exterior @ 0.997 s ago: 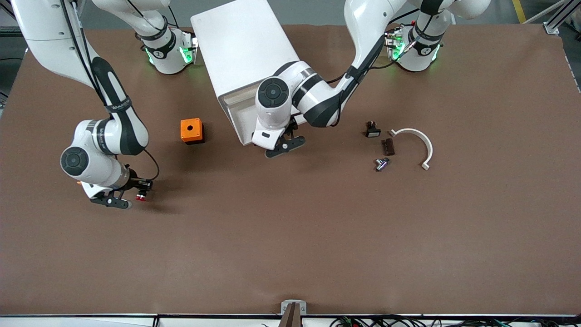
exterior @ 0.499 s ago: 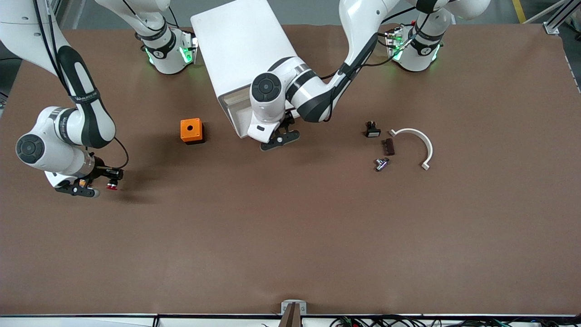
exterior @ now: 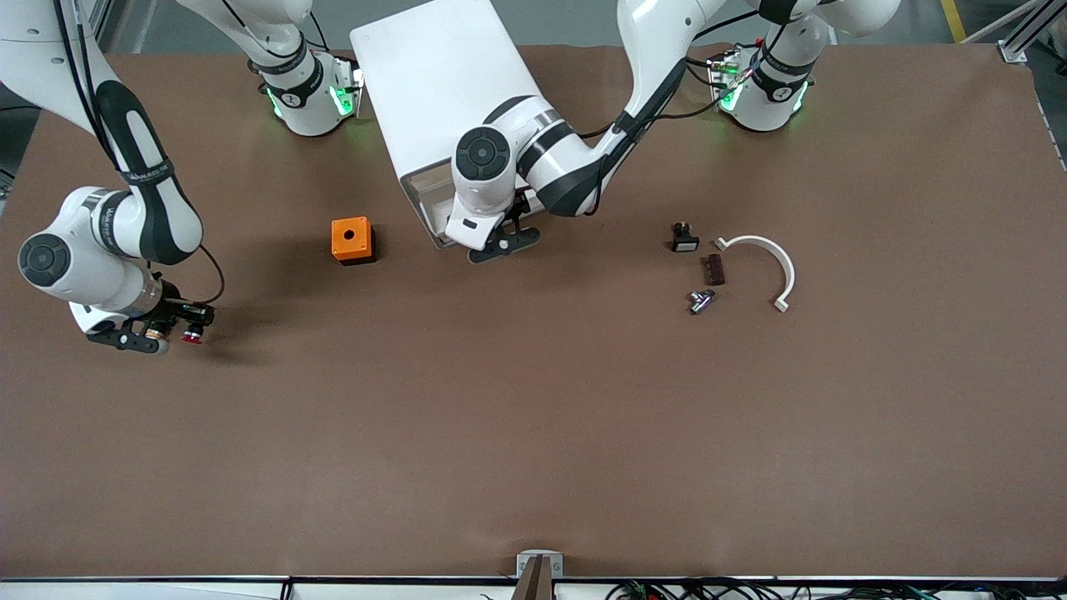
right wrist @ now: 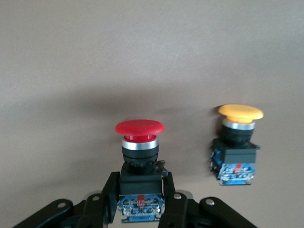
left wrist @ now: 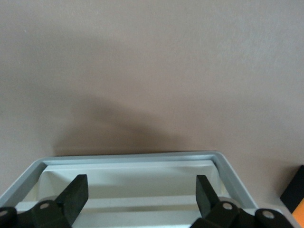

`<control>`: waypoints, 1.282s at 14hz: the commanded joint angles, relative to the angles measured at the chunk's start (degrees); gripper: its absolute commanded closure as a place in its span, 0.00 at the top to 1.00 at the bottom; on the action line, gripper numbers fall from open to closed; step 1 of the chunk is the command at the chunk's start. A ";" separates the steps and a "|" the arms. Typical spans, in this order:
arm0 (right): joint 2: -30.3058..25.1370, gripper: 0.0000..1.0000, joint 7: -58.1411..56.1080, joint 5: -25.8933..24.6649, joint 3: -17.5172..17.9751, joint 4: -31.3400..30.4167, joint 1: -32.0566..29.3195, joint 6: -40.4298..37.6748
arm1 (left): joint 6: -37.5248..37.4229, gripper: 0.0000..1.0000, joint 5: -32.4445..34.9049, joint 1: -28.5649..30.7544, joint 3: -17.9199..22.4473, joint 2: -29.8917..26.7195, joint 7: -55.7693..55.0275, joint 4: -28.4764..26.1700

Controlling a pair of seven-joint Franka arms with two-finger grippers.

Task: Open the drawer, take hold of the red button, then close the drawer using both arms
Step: 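Lower the red button beside the yellow button and open the right gripper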

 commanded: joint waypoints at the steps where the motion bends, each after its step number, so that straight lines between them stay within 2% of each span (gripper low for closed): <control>1: -1.21 0.00 -1.13 -1.19 0.90 -2.63 -2.05 3.44 | -0.05 1.00 -1.12 -1.44 -0.10 -0.35 -0.19 -1.21; 7: -0.59 0.00 -1.13 -1.19 0.99 -3.08 -2.15 4.77 | -0.05 1.00 -4.99 -2.06 -0.54 -0.35 -0.19 -1.57; 16: 0.29 0.00 -0.87 -1.11 1.08 -2.99 -1.79 5.56 | 0.03 1.00 -5.43 -1.98 -0.90 -0.35 -0.19 -1.65; 18: 0.38 0.00 -0.43 -1.11 1.08 -2.99 -1.53 5.91 | -0.05 1.00 -8.23 -1.98 -0.90 -0.35 -0.28 -2.27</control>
